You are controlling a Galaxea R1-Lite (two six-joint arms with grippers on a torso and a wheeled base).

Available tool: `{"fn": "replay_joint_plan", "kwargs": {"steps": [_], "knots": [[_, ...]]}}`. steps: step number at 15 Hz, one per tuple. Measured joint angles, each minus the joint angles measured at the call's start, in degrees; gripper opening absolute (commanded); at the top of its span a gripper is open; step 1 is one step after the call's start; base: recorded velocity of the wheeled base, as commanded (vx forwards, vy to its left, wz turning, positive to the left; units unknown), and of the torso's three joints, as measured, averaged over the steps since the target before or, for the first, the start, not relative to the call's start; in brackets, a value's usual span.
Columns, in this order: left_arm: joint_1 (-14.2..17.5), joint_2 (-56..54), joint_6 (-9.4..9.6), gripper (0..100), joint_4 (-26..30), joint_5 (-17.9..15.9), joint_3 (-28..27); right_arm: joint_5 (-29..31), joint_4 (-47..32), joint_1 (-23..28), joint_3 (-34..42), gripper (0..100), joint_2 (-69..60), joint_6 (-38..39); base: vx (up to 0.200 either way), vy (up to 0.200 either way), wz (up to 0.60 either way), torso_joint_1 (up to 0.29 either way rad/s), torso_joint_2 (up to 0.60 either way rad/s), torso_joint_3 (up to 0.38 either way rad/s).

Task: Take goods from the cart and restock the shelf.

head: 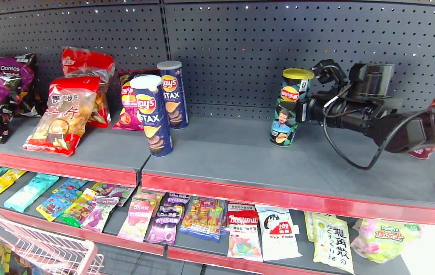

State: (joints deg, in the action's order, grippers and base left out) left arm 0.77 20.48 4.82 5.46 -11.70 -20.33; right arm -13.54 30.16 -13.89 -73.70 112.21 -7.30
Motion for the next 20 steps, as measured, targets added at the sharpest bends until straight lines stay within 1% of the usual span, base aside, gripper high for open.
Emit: {"fn": "replay_joint_plan", "kwargs": {"steps": [3, 5, 7, 11, 12, 13, 14, 15, 18, 20], "knots": [[0.00, -0.01, 0.02, 0, 0.00, -0.04, 0.02, -1.84, -0.50, -0.06, 1.08, 0, -1.08, -0.05, 0.000, 0.000, 0.00, 0.000, 0.00, 0.000], [0.00, -0.01, 0.00, 0, 0.00, -0.15, 0.02, -2.22, -0.96, -0.85, 1.49, 0, -3.06, -0.06, 0.000, 0.000, 0.00, 0.000, 0.00, 0.000], [0.00, 0.00, 0.05, 0, -0.02, -0.34, -0.09, -3.47, -0.93, -1.82, 3.45, 0, -6.18, -0.06, 0.000, 0.000, 0.00, 0.000, 0.00, 0.000], [-0.15, 0.05, 0.09, 0, -0.10, -0.55, -0.35, -7.74, -1.05, -3.86, 14.64, 0, -15.23, -0.84, 0.000, 0.000, 0.00, 0.000, 0.00, 0.000], [-0.15, 0.13, 0.09, 0, -0.11, -0.61, -0.41, -9.52, -0.93, -3.64, 17.13, 0, -17.02, -1.80, 0.000, 0.000, 0.00, 0.000, 0.00, 0.000], [-0.17, 0.21, 0.09, 0, -0.16, -0.74, -0.45, -12.78, -1.04, -2.47, 19.38, 0, -18.51, -3.54, 0.000, 0.000, 0.00, 0.000, 0.00, 0.000], [-0.20, 0.27, 0.09, 0, -0.22, -0.99, -0.52, -17.14, -0.90, -0.52, 21.04, 0, -19.74, -6.07, 0.000, 0.000, 0.00, 0.000, 0.00, 0.000], [-0.20, 0.29, 0.09, 0, -0.24, -1.01, -0.52, -19.08, -0.96, 0.88, 22.20, 0, -20.60, -7.67, 0.000, 0.000, 0.00, 0.000, 0.00, 0.000], [-0.17, 0.27, 0.09, 0, -0.29, -0.99, -0.67, -22.03, -0.82, 1.82, 24.39, 0, -22.09, -8.46, 0.000, 0.000, 0.00, 0.000, 0.00, 0.000], [-0.15, 0.27, 0.09, 0, -0.27, -0.99, -0.74, -22.47, -0.79, 1.77, 25.31, 0, -22.36, -9.76, 0.000, 0.000, 0.00, 0.000, 0.00, 0.000]]}}
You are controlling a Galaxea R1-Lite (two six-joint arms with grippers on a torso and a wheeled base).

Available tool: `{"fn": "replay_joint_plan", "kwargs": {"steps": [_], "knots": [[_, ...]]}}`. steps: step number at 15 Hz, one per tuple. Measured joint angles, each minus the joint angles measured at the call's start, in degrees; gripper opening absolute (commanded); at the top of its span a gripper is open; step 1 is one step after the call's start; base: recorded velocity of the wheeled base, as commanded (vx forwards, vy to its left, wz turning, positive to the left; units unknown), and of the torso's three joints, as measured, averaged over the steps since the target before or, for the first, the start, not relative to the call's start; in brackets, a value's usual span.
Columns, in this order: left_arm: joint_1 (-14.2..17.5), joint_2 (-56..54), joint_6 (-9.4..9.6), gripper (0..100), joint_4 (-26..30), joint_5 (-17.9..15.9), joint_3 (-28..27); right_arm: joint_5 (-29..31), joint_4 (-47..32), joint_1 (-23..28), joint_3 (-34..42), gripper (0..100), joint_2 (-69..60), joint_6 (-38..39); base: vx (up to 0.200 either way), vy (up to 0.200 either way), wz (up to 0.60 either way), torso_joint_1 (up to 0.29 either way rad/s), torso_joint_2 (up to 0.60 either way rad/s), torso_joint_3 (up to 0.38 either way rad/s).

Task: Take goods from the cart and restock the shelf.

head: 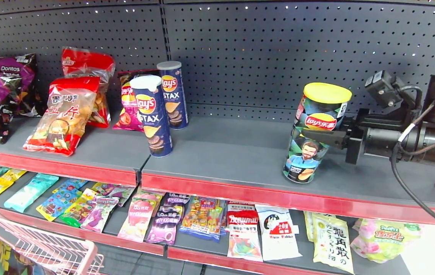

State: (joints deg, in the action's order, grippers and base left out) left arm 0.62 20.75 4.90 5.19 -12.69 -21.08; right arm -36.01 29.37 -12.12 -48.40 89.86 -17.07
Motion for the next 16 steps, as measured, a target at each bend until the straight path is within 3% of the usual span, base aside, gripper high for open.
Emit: {"fn": "replay_joint_plan", "kwargs": {"steps": [16], "knots": [[0.00, -0.20, 0.00, 0, 0.00, 0.02, 0.02, -1.95, 0.09, -1.46, 0.72, 0, 1.62, -1.11, 0.000, 0.000, 0.00, 0.000, 0.00, 0.000]]}}
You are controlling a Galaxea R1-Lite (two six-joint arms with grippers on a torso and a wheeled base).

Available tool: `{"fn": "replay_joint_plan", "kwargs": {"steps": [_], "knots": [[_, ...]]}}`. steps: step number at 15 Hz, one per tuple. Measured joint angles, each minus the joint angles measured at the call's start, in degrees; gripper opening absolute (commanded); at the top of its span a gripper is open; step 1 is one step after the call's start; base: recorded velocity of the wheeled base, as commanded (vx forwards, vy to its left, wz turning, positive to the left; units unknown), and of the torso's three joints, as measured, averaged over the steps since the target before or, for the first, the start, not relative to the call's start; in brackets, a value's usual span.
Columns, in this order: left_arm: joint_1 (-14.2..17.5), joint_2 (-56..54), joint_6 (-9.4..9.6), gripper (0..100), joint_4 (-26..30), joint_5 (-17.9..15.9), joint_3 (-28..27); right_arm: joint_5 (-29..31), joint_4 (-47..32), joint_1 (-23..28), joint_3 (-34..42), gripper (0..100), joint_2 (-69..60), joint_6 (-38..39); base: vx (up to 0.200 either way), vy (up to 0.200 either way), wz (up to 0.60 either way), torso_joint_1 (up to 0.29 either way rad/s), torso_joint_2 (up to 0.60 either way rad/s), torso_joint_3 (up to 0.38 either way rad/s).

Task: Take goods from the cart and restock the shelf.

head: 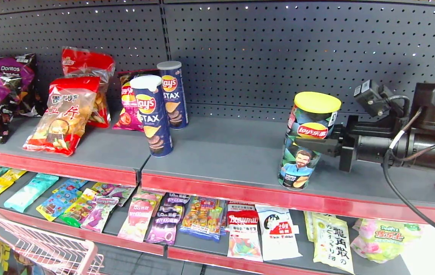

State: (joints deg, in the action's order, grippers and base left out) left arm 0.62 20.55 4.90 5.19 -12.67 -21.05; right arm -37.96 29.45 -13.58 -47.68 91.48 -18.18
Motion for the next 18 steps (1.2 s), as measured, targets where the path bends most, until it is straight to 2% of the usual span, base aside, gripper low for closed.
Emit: {"fn": "replay_joint_plan", "kwargs": {"steps": [12, 13, 18], "knots": [[-0.05, 0.00, 0.00, 0, -0.02, 0.00, -0.05, -1.30, 0.33, -0.15, 1.79, 0, -0.33, -0.46, 0.000, 0.000, 0.00, 0.000, 0.00, 0.000], [-0.02, 0.00, 0.00, 0, 0.00, 0.00, -0.05, -1.23, 0.38, -0.15, 1.84, 100, -0.33, -0.46, 0.000, 0.000, 0.00, 0.000, 0.00, 0.000], [-0.05, -0.07, 0.02, 0, -0.02, 0.00, 0.00, -0.85, 0.27, 0.13, 1.84, 100, -0.28, -0.35, 0.000, 0.000, 0.00, 0.000, 0.00, 0.000]]}}
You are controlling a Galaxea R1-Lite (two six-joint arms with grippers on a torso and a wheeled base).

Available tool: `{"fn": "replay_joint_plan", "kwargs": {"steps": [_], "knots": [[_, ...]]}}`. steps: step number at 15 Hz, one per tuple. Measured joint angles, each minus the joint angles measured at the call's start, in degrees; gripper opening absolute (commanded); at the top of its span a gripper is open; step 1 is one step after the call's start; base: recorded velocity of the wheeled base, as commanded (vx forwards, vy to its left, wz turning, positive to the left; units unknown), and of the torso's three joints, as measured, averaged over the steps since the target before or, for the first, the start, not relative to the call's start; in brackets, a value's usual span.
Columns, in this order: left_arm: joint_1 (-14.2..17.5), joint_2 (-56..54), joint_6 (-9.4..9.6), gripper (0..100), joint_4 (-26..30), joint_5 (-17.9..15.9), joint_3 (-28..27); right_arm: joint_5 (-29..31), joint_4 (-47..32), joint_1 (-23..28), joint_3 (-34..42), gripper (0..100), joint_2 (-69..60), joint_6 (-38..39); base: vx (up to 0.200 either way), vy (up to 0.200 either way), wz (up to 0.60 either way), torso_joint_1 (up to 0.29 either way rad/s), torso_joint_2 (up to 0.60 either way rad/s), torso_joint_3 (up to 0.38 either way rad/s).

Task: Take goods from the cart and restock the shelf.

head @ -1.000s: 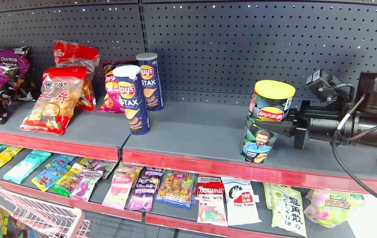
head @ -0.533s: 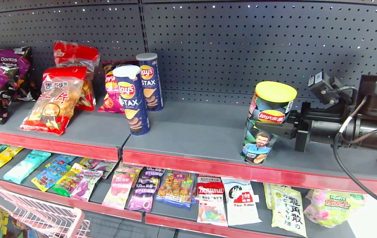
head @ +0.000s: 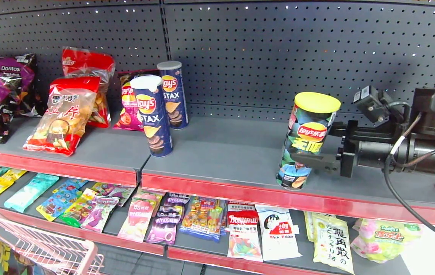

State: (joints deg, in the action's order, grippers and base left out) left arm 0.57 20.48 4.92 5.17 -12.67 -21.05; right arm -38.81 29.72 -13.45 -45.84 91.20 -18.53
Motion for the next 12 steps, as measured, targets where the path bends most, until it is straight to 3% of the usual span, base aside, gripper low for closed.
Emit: {"fn": "replay_joint_plan", "kwargs": {"steps": [5, 12], "knots": [[0.00, -0.04, -0.04, 0, 0.02, -0.17, 0.00, 0.41, 0.11, 2.95, 3.58, 100, -2.89, 0.79, 0.000, 0.000, 0.00, 0.000, 0.00, 0.000], [0.02, 0.29, 0.00, 0, -0.22, -1.18, -0.05, 0.48, -0.35, 12.90, 20.61, 100, -21.88, 4.19, 0.000, 0.000, 0.00, 0.000, 0.00, 0.000]]}}
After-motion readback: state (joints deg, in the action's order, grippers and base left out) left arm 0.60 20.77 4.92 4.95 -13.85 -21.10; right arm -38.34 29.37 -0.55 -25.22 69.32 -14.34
